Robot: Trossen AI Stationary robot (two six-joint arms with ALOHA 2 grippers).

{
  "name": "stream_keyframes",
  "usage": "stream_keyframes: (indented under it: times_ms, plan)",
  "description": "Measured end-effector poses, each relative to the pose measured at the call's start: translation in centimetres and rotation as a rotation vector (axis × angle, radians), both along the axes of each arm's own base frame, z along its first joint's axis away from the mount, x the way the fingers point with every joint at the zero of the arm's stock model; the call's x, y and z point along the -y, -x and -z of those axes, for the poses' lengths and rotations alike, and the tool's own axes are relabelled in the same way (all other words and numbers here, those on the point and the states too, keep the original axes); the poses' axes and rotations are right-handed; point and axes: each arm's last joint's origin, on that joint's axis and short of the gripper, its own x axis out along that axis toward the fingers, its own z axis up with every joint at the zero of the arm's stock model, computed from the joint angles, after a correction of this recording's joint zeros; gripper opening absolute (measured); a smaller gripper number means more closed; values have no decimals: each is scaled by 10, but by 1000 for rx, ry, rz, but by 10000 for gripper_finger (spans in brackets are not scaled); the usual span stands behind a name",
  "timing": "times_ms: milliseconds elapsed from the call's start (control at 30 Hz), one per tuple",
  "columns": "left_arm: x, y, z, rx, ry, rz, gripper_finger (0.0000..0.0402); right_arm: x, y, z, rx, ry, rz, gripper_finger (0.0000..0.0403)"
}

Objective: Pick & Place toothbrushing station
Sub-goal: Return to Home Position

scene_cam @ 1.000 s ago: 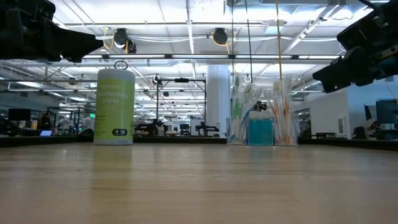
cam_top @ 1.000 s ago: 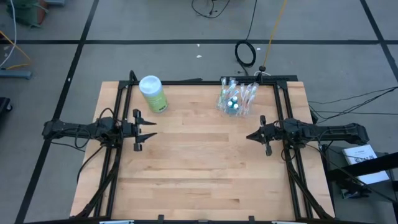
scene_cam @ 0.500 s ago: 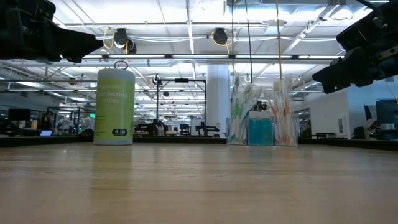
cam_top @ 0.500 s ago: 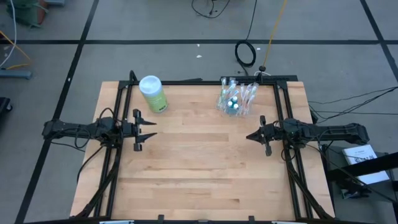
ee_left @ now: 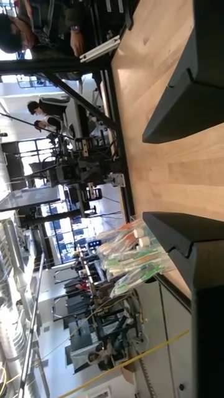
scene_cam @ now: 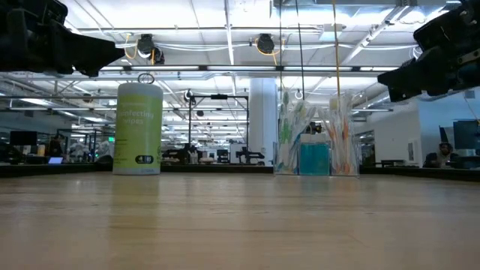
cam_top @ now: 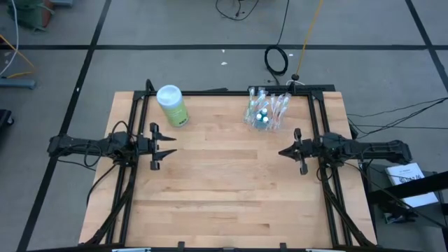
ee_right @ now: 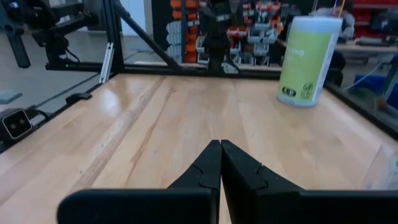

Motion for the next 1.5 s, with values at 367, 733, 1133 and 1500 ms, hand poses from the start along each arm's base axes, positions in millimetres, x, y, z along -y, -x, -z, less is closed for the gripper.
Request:
stream_keyframes:
  times_ms: [367, 733, 1133, 1500]
  plan:
    - [0, 0, 0, 1, 2, 0, 196, 0, 8, -11, 136, 44, -3, 4]
    - [0, 0, 0, 2, 2, 1, 196, 0, 6, -11, 209, 93, -3, 4]
    - [0, 0, 0, 2, 2, 1, 196, 0, 6, -7, 159, 72, -2, 4]
    - [0, 0, 0, 3, 2, 0, 196, 0, 6, -7, 159, 71, -2, 4]
